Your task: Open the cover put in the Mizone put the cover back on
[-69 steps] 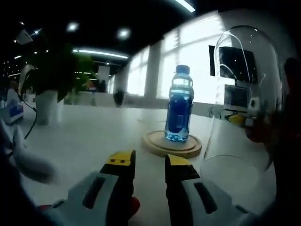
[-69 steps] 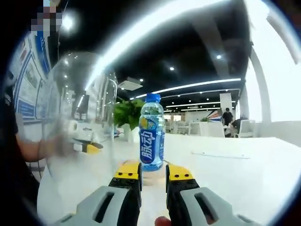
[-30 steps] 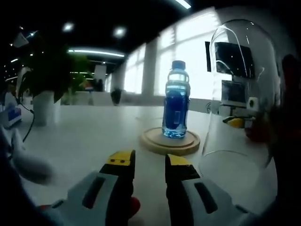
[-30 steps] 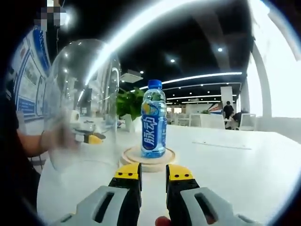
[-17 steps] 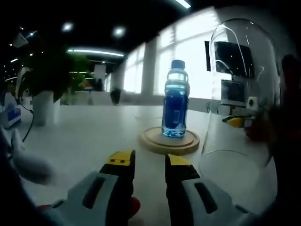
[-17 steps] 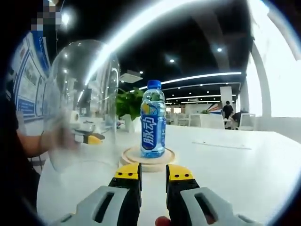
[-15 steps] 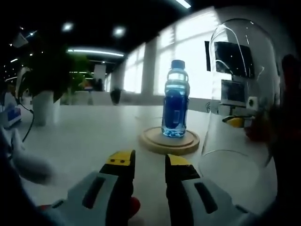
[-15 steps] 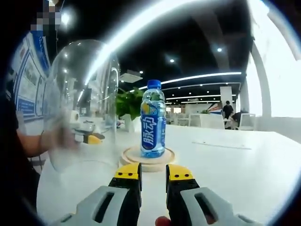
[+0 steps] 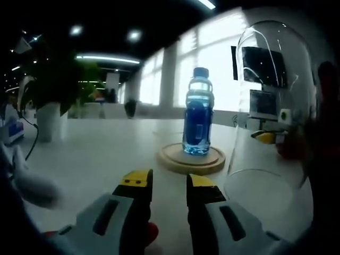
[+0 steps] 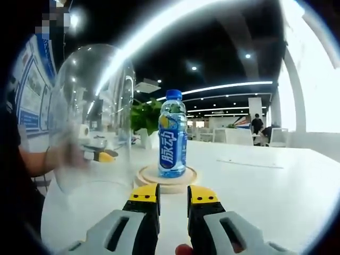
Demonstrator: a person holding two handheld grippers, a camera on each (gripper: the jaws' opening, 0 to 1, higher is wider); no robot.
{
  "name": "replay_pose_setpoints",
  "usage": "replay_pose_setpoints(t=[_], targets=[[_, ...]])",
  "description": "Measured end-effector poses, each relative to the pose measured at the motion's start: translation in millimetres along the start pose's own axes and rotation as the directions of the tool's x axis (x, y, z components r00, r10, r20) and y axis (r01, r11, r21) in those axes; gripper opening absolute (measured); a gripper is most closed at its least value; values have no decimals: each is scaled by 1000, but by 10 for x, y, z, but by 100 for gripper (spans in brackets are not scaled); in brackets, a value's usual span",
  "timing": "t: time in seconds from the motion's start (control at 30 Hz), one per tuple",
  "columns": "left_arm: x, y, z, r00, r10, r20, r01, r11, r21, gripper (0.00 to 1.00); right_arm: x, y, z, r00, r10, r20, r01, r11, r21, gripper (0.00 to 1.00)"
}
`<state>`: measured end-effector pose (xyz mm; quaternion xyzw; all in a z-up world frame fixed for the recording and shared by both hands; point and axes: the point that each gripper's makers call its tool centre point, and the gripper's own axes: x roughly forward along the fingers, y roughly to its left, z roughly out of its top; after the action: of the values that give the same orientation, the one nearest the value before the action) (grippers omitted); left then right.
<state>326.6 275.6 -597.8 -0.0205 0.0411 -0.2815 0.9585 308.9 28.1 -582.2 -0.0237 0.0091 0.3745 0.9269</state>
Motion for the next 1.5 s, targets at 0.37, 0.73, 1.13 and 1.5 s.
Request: replay_pose_setpoints(t=[0.37, 0.73, 1.13, 1.5], targets=[[2, -13, -24, 1000, -6, -15, 6, 1000, -17, 17, 6, -31, -22, 1000, -2, -7, 2, 1000, -3, 13], [3, -25, -5, 1000, -10, -4, 10, 1000, -4, 18, 2, -45, -22, 1000, -4, -5, 4, 1000, 4, 13], [-101, -183, 187, 992, -112, 62, 112, 994, 6, 26, -91, -90, 155, 996, 41, 86, -47, 996, 78, 16], [-323, -604, 636, 936, -280, 211, 283, 959, 19, 28, -208, 316, 563, 943, 253, 214, -272, 960, 63, 22]])
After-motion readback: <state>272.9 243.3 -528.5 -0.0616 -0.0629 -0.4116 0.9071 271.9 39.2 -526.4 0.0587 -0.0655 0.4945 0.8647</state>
